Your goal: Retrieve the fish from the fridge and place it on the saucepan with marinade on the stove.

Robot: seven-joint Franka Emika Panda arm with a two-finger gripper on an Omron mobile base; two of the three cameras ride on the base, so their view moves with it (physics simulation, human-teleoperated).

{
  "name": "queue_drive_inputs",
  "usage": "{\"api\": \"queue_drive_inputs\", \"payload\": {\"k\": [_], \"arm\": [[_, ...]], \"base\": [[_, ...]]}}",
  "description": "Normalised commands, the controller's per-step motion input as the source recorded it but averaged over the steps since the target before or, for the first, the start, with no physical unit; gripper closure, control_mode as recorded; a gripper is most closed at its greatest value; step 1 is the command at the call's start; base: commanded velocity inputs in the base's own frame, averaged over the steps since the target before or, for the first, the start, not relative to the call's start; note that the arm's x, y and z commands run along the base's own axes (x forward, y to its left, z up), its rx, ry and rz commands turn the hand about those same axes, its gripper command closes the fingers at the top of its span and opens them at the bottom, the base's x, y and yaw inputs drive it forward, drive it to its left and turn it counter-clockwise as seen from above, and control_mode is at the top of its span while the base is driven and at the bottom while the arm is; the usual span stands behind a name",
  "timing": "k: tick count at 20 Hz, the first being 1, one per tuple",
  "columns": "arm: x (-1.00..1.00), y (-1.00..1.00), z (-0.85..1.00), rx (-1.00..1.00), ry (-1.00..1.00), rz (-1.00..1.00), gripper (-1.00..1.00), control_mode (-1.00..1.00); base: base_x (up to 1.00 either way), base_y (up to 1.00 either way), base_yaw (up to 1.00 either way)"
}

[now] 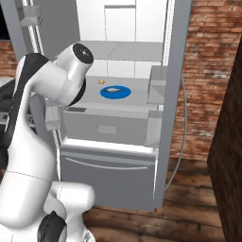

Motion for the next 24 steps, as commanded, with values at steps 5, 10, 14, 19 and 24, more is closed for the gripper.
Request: {"api": "queue_drive_inputs", "payload": {"k": [5,10,14,19,24], "arm": [[0.07,0.05,-0.18,0.07,-0.16,0.16,-1.00,-1.00],[0.21,0.00,-0.03,0.12,-0.17,0.11,-1.00,-1.00],[0.31,0.00,-0.08,0.08,-0.13,0.10,-1.00,-1.00],[0.35,0.12,-0.21,0.01,-0.08,0.12,-1.00,-1.00],[0.34,0.33,-0.27,0.00,-0.01,0.08,-1.00,-1.00]], "base": [[0.00,0.00,0.00],[0.00,0.00,0.00],[0.00,0.00,0.00],[0.00,0.00,0.00],[0.00,0.00,0.00]]}}
